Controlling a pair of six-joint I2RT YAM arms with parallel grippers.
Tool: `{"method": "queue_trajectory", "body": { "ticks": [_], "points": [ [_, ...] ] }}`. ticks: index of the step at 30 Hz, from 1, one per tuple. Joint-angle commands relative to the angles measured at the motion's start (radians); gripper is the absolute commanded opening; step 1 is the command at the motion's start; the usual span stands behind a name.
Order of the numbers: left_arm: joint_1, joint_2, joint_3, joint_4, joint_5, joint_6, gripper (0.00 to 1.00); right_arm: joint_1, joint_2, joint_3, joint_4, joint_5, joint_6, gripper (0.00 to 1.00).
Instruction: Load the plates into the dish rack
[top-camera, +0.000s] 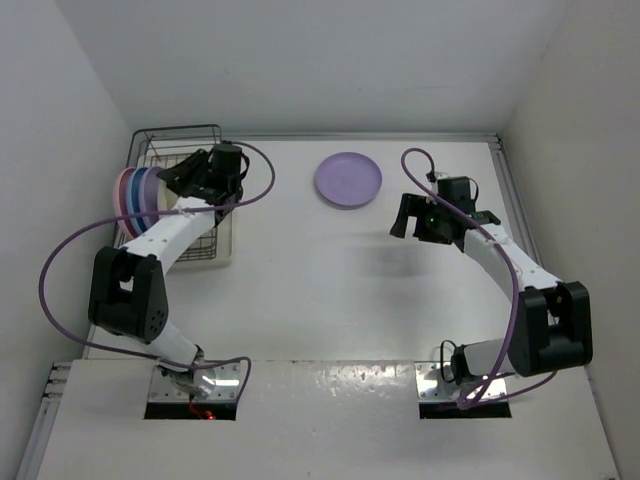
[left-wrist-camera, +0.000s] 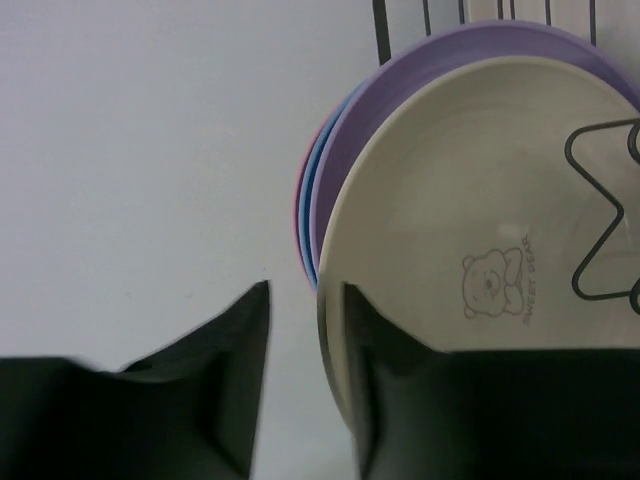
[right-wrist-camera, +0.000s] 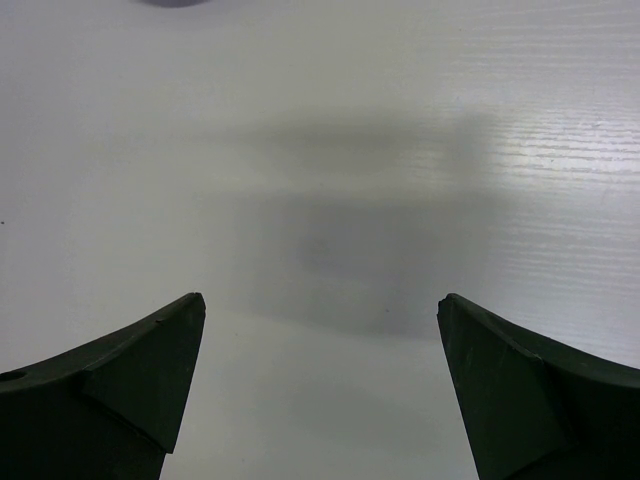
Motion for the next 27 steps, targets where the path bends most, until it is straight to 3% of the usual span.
{"method": "queue_trajectory", "body": {
  "ticks": [1,3,7,11,17,21,23,24,27],
  "points": [
    [0.01,0.004,0.057,-0.029,-0.013,-0.06,0.45,0.005,-0.03,0.004,0.031,-0.005,-0.012,1.0],
    [0.02,0.004,0.092,-0.029,-0.024,-0.051,0.61,0.005,-0.03,0.011,0.031,-0.011,-0.019,1.0],
    [0.03,0.027,0.208,-0.038,-0.035,-0.051,0.73,0.005,-0.02,0.021,0.032,-0.019,-0.016,1.0],
    [0.021,0.045,0.348,-0.038,-0.035,-0.04,0.75,0.005,-0.004,0.034,0.026,-0.029,-0.016,1.0],
    [-0.098,0.085,0.487,-0.038,0.037,-0.063,0.75,0.005,0.013,0.053,0.023,-0.045,-0.008,1.0],
    [-0.227,0.183,0.596,-0.116,0.184,-0.146,0.78,-0.009,0.023,0.073,0.023,-0.057,0.015,1.0],
    [-0.291,0.311,0.682,-0.287,0.278,-0.237,0.78,-0.011,0.023,0.073,0.037,-0.063,0.03,1.0],
    [-0.302,0.365,0.804,-0.357,0.424,-0.35,0.78,-0.023,0.025,0.074,0.041,-0.069,0.038,1.0],
    [-0.312,0.61,0.992,-0.542,0.644,-0.52,0.8,-0.034,0.023,0.077,0.035,-0.077,0.038,1.0]
  ]
}}
